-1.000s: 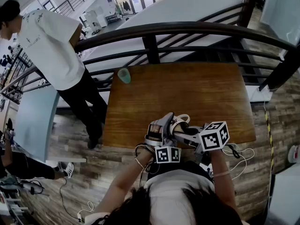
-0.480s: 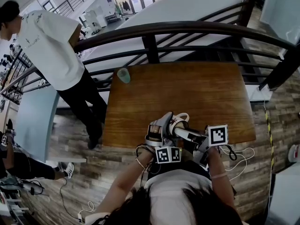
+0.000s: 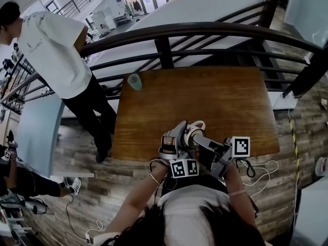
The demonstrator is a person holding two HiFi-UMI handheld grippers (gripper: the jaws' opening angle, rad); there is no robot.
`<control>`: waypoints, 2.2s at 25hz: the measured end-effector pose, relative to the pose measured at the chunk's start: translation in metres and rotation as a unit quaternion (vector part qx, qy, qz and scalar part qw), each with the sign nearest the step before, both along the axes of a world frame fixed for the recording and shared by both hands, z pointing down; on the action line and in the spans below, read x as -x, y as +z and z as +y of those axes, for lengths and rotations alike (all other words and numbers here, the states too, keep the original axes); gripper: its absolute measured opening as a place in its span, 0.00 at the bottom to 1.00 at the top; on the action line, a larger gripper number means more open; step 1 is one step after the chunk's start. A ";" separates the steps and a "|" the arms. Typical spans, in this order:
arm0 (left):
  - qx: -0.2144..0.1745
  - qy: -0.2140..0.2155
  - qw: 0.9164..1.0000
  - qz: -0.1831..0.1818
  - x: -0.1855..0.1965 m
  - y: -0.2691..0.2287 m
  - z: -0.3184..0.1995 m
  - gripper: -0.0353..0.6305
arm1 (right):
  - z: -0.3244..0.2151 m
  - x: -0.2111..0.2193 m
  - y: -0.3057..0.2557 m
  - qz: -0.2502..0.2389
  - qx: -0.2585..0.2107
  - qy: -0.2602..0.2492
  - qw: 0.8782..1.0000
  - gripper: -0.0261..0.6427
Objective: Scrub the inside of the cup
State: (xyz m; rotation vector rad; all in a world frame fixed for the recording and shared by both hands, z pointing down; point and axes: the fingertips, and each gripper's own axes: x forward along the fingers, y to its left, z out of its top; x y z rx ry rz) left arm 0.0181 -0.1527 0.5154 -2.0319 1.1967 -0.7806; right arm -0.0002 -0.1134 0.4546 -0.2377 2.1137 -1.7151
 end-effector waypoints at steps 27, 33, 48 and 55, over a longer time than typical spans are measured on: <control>0.025 0.027 0.998 -0.044 -0.002 0.014 0.002 0.66 | 0.017 0.019 0.023 0.278 -0.183 -0.152 0.931 0.15; 0.031 0.039 0.997 -0.059 -0.001 0.016 0.006 0.66 | 0.028 0.025 0.032 0.352 -0.229 -0.210 0.883 0.15; 0.052 0.049 0.994 -0.081 0.000 0.031 0.006 0.66 | 0.038 0.026 0.056 0.470 -0.337 -0.306 0.757 0.15; 0.067 0.053 0.992 -0.091 0.001 0.038 0.005 0.66 | 0.041 0.024 0.065 0.520 -0.394 -0.334 0.680 0.15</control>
